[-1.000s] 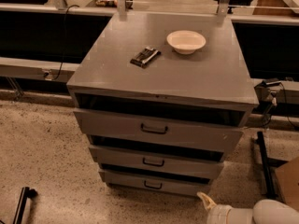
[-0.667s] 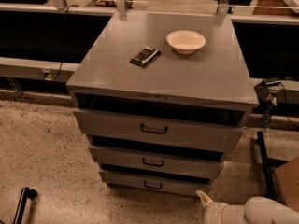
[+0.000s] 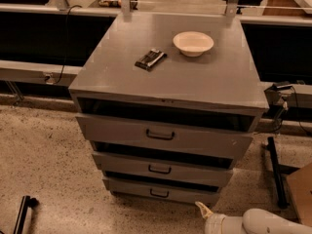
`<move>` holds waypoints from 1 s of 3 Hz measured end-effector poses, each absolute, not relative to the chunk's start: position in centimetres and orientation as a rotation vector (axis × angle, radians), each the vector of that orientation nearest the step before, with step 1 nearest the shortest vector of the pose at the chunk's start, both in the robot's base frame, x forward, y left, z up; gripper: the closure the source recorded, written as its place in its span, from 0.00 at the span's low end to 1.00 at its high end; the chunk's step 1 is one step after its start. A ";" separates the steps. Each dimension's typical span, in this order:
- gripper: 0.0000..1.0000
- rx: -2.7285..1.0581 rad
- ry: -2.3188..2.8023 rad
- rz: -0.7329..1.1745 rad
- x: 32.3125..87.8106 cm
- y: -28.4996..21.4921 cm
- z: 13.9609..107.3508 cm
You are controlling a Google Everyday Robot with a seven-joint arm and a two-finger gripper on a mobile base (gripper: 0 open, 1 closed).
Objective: Open bottom drawer
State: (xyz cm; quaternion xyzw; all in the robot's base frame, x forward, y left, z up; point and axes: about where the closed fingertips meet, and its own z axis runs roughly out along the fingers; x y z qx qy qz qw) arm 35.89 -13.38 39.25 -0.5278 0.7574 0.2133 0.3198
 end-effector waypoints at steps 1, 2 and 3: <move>0.00 -1.411 1.989 0.539 36.1 -13.0 39.0; 0.00 -1.473 1.932 0.462 38.6 -11.7 35.8; 0.00 -1.494 1.877 0.462 40.9 -10.3 31.2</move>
Offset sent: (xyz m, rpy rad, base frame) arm 0.0529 0.0344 -0.0949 -0.1024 -0.1512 0.0701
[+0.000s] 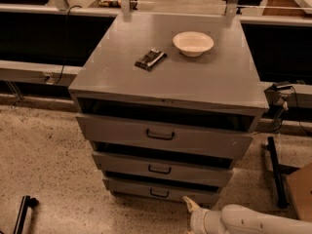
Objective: Open bottom drawer
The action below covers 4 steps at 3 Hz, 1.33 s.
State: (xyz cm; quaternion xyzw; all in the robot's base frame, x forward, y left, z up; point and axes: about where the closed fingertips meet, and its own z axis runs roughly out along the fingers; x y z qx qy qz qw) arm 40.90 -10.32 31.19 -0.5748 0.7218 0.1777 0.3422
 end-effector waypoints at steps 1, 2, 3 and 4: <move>0.00 -1.494 1.877 0.462 40.9 -10.3 31.2; 0.00 -1.534 1.866 0.395 42.2 -10.4 30.3; 0.00 -1.623 1.820 0.338 44.4 -10.6 28.4; 0.00 -1.658 1.768 0.333 47.0 -11.4 26.6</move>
Offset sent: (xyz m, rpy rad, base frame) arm 0.0363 -0.0066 -0.0235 -0.1339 -0.0961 0.0219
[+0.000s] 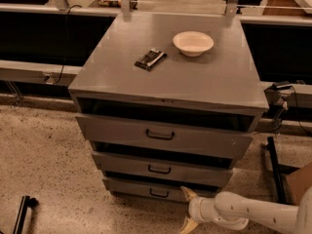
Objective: Open bottom drawer
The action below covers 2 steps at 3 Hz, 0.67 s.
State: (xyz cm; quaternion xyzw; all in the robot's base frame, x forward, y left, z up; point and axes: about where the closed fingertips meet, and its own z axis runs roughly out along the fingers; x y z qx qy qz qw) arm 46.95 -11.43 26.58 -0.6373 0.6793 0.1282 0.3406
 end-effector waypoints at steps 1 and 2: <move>0.00 -1.659 1.768 0.335 46.9 -11.4 26.6; 0.00 -1.708 1.748 0.270 47.6 -11.7 24.8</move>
Offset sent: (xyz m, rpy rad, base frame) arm 0.0190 -0.0115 -0.0414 -0.1274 -0.0868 0.0417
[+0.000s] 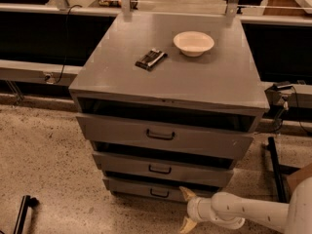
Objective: Open bottom drawer
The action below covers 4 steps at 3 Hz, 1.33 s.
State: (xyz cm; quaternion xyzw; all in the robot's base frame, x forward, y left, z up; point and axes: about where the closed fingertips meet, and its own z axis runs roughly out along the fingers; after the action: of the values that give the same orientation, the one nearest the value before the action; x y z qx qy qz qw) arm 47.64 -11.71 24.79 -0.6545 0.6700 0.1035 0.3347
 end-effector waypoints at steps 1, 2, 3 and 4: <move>0.00 -1.749 1.706 0.236 48.3 -12.2 23.1; 0.00 -1.780 1.682 0.243 49.5 -12.8 21.5; 0.00 -1.782 1.691 0.256 50.8 -13.4 20.4; 0.02 -1.739 1.719 0.265 52.1 -14.3 19.6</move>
Offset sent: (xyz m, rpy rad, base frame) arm 0.0345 -0.0215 -0.0481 -0.0357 -0.0404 0.0977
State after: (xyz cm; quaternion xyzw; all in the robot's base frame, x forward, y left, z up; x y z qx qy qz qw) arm 52.13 -14.32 19.60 -0.6664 0.6587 0.1015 0.3342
